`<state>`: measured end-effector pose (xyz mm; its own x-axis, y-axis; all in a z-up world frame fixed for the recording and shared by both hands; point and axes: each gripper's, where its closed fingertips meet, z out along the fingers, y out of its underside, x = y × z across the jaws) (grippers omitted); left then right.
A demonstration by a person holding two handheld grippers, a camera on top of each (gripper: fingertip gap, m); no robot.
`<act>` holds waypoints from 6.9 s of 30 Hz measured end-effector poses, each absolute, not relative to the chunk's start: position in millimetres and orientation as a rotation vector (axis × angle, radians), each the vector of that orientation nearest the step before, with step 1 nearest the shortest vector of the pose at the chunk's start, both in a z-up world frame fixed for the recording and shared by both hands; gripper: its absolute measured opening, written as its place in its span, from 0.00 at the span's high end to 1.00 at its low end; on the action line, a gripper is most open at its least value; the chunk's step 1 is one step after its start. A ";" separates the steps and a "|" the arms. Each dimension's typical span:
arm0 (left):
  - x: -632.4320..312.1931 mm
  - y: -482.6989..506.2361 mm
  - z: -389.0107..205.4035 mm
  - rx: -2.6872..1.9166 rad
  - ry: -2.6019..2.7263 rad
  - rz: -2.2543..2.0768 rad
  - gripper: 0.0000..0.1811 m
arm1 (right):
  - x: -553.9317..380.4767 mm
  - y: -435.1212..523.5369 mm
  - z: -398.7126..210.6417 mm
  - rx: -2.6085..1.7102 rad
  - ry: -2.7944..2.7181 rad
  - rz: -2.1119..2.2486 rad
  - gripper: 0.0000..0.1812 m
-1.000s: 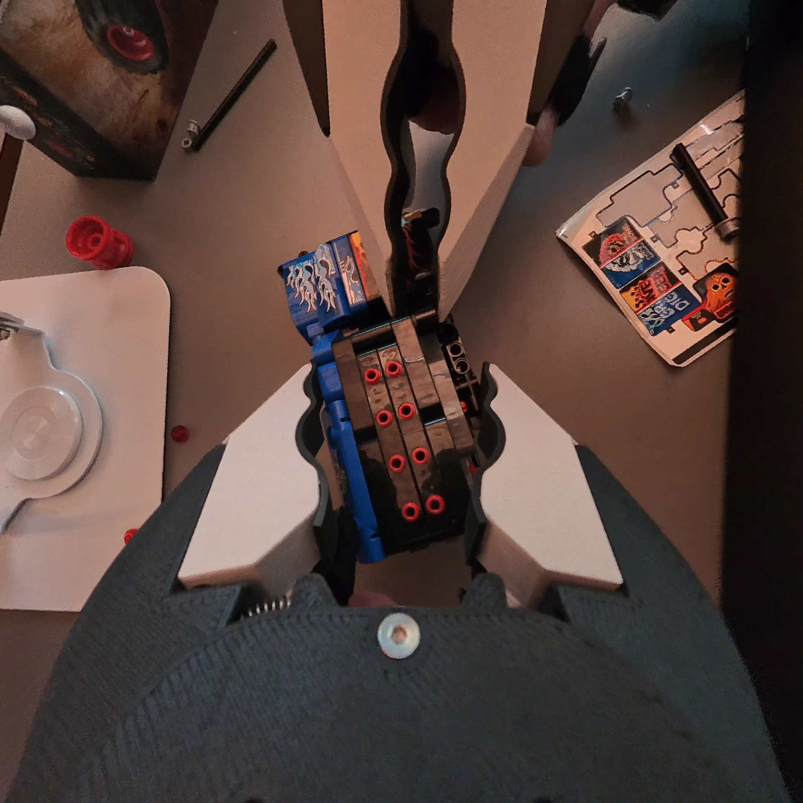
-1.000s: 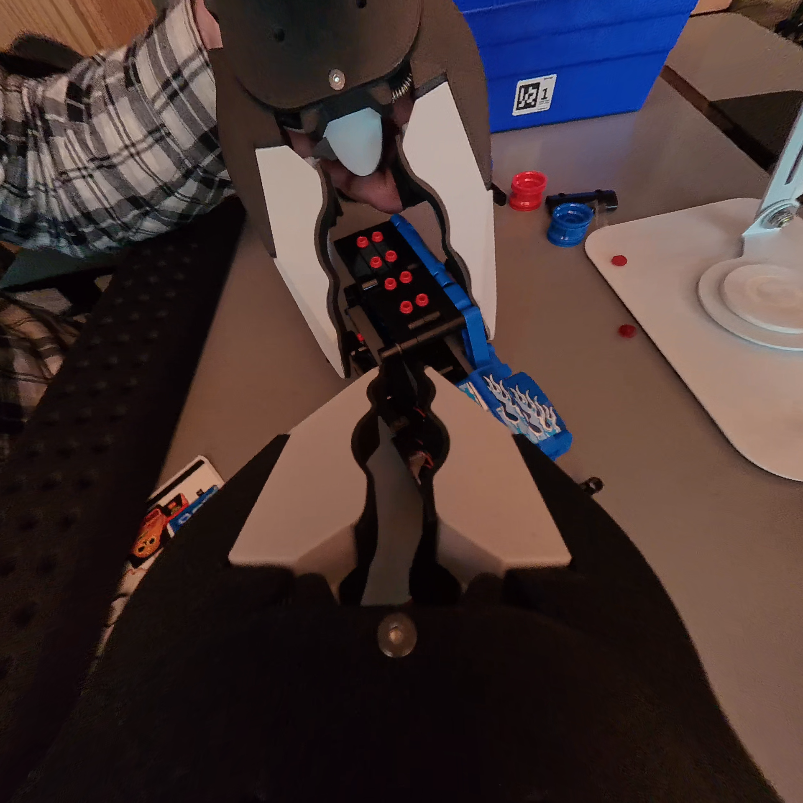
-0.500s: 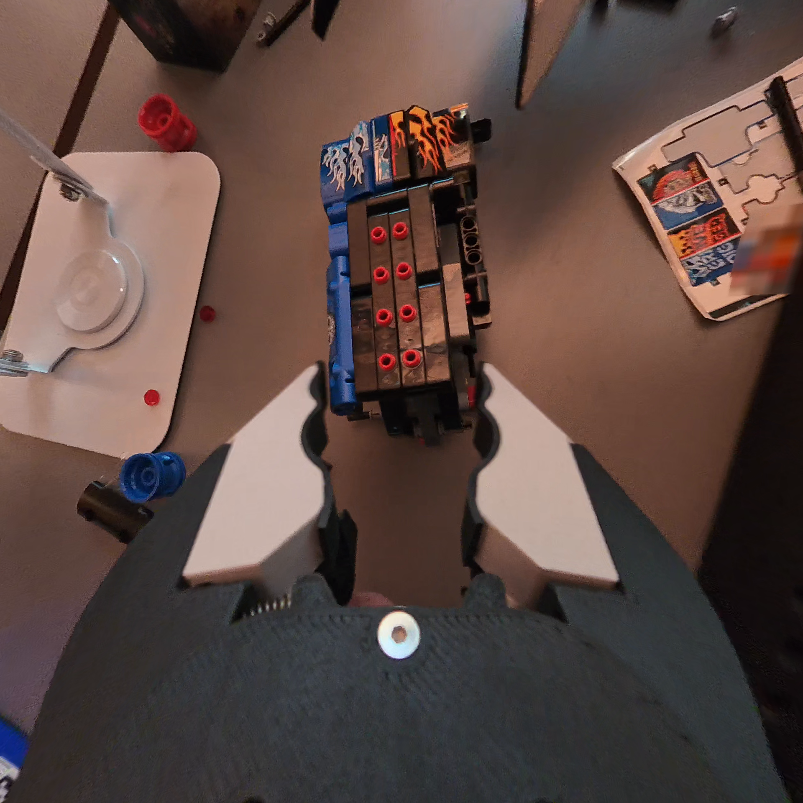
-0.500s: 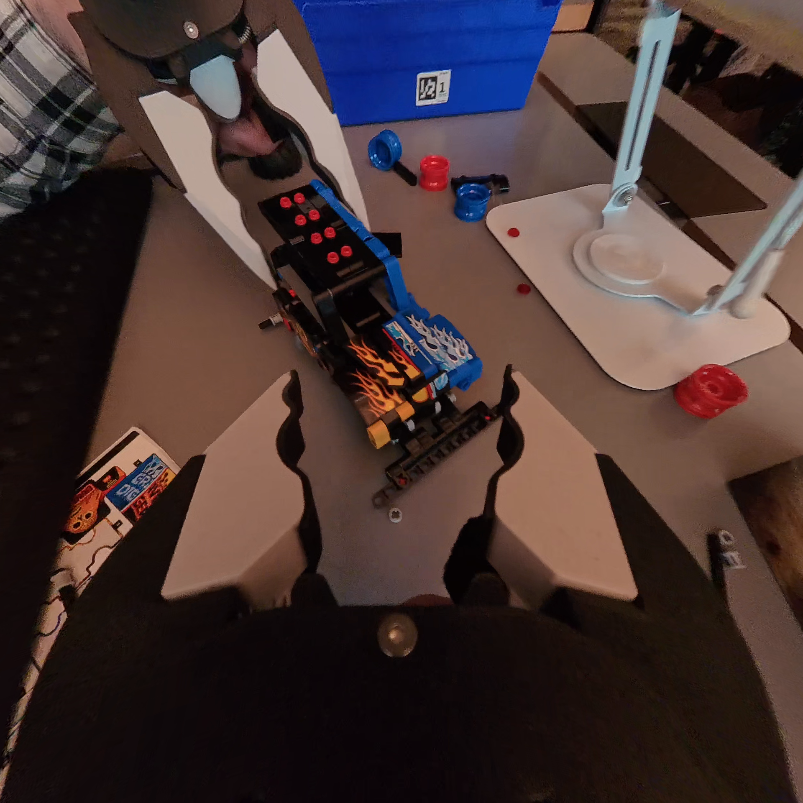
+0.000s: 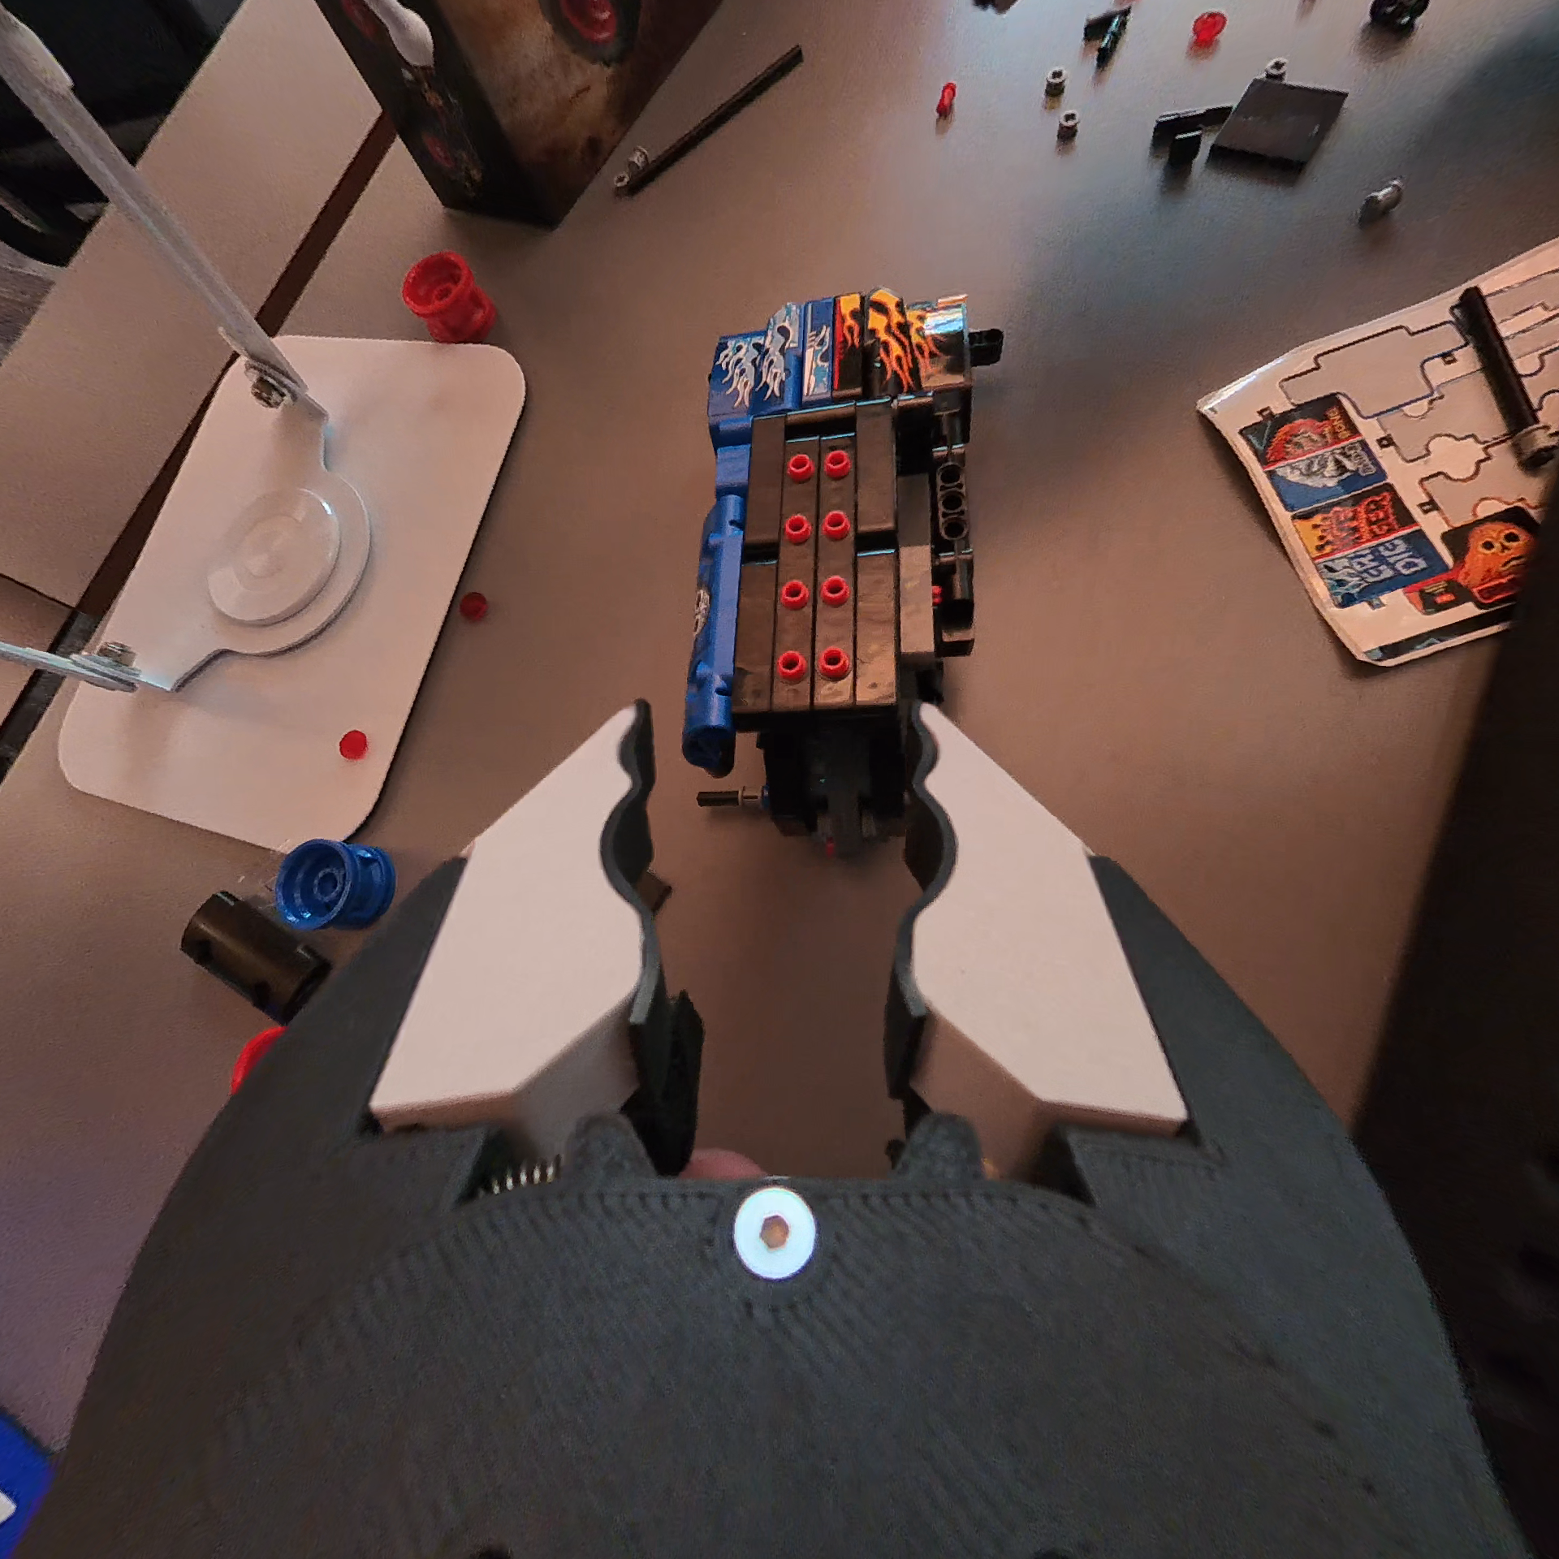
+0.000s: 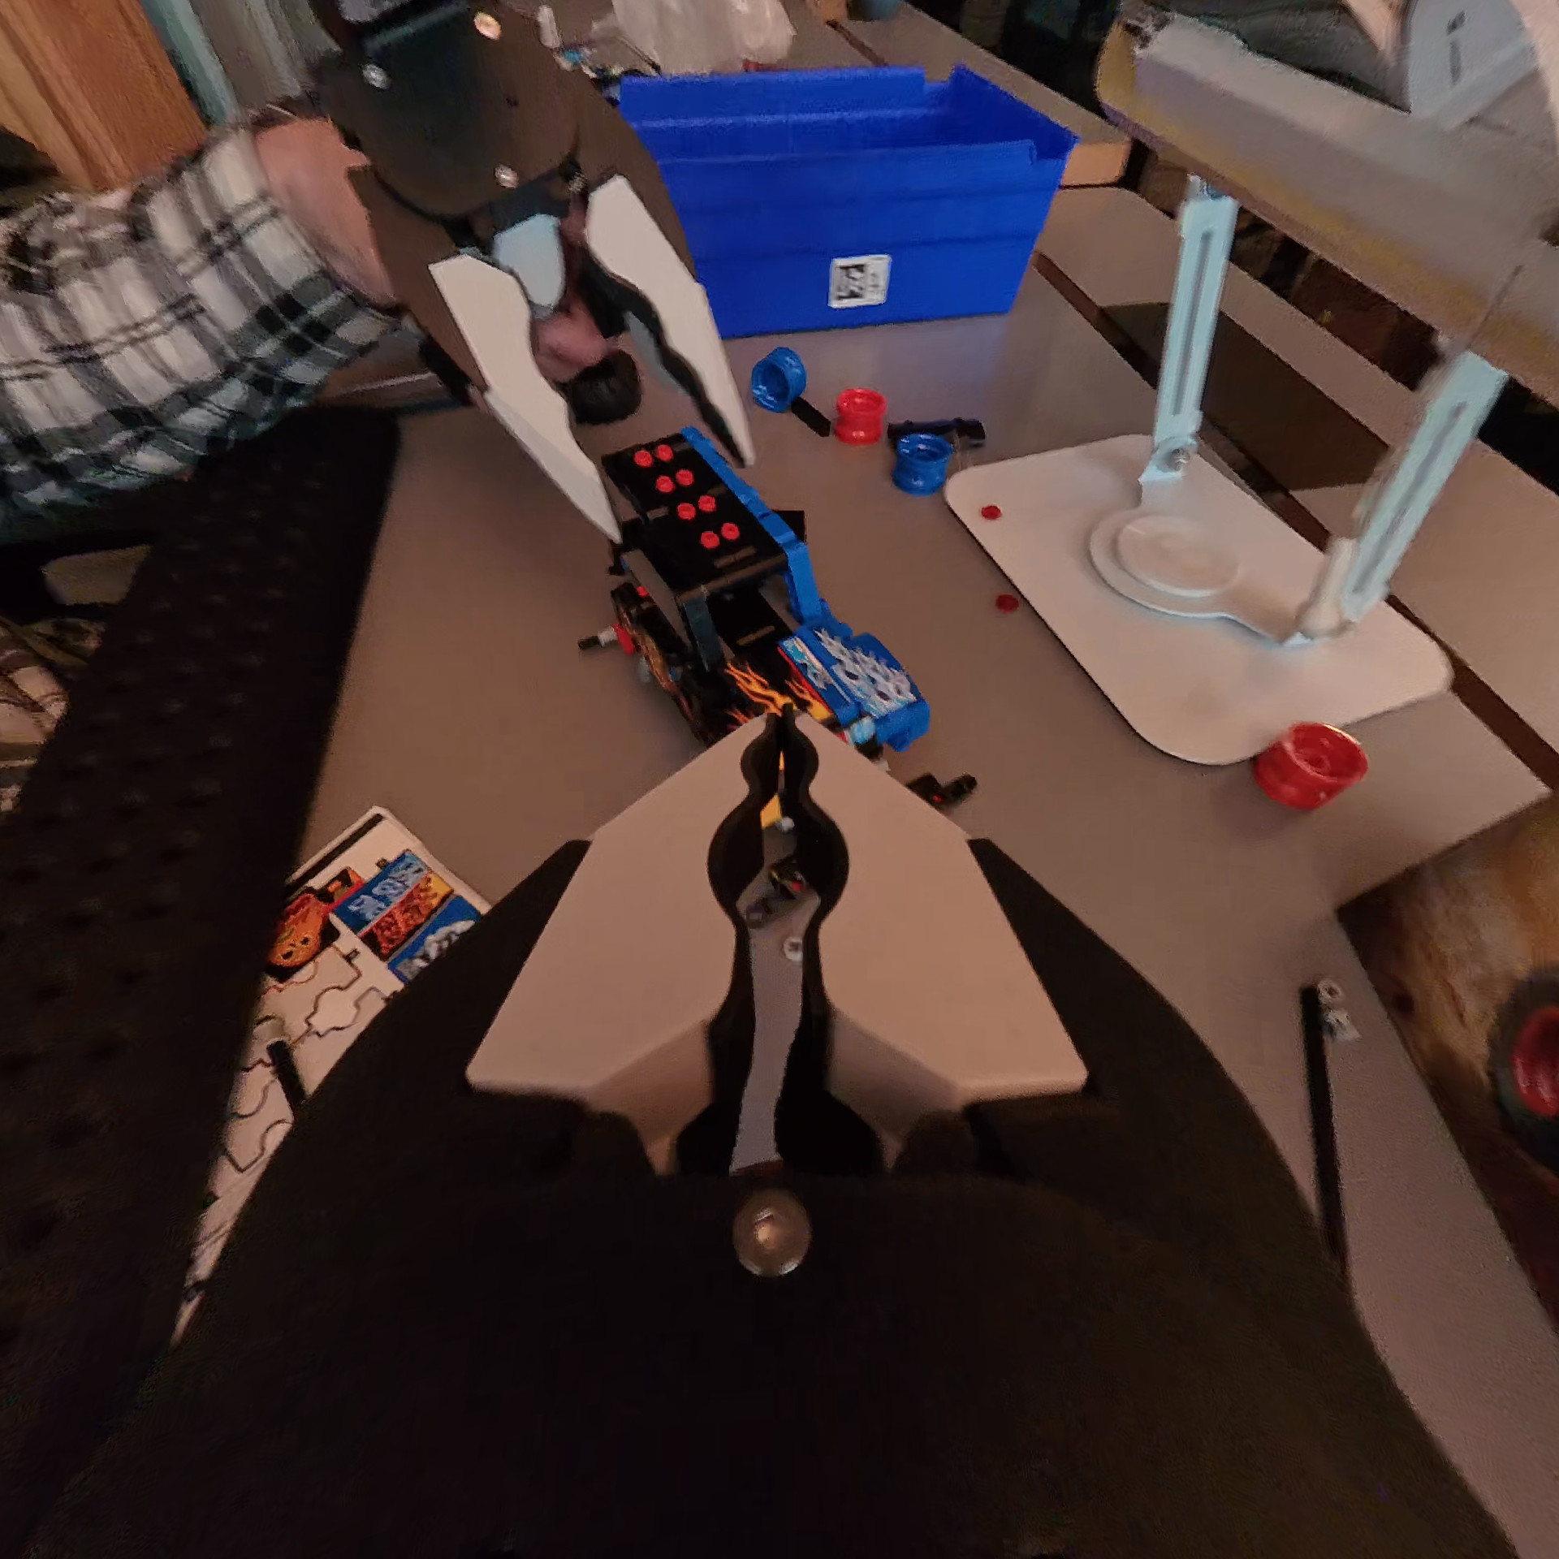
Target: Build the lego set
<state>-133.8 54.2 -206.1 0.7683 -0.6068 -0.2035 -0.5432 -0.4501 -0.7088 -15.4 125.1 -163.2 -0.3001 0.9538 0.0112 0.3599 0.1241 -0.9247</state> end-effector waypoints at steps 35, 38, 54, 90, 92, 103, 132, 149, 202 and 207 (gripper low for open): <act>-56.7 34.1 -195.5 -1.943 0.771 0.034 0.77 | 114.9 146.2 -193.1 -1.621 -1.577 0.756 0.73; -47.8 30.3 -195.2 -1.921 0.723 0.077 0.77 | 110.9 145.0 -184.1 -1.583 -1.514 0.816 0.65; -46.2 35.5 -202.2 -1.985 0.649 -0.032 0.72 | 114.9 110.9 -186.7 -1.567 -1.547 0.809 0.62; -162.2 52.7 -188.9 -2.111 0.748 0.039 0.74 | 117.5 80.8 -190.7 -1.537 -1.607 0.839 0.60; -164.7 56.0 -189.4 -2.097 0.726 0.055 0.77 | 127.2 78.3 -196.6 -1.592 -1.637 0.832 0.59; -211.1 18.4 -174.6 -2.167 0.609 0.176 0.67 | 162.6 82.9 -222.2 -1.747 -1.627 0.739 0.63; -120.8 -48.3 -250.7 -2.381 0.919 -0.102 0.64 | 199.4 39.2 -254.2 -1.828 -1.709 0.883 0.51; -50.1 -97.3 -261.0 -2.345 0.859 -0.620 0.56 | 194.0 24.6 -257.7 -1.718 -1.797 0.876 0.46; -111.9 -20.6 -184.9 -1.688 1.077 0.793 0.77 | 194.0 29.0 -254.7 -1.721 -1.734 0.907 0.49; -113.4 -22.8 -186.4 -1.744 1.027 0.702 0.77 | 193.8 29.3 -254.5 -1.720 -1.731 0.896 0.48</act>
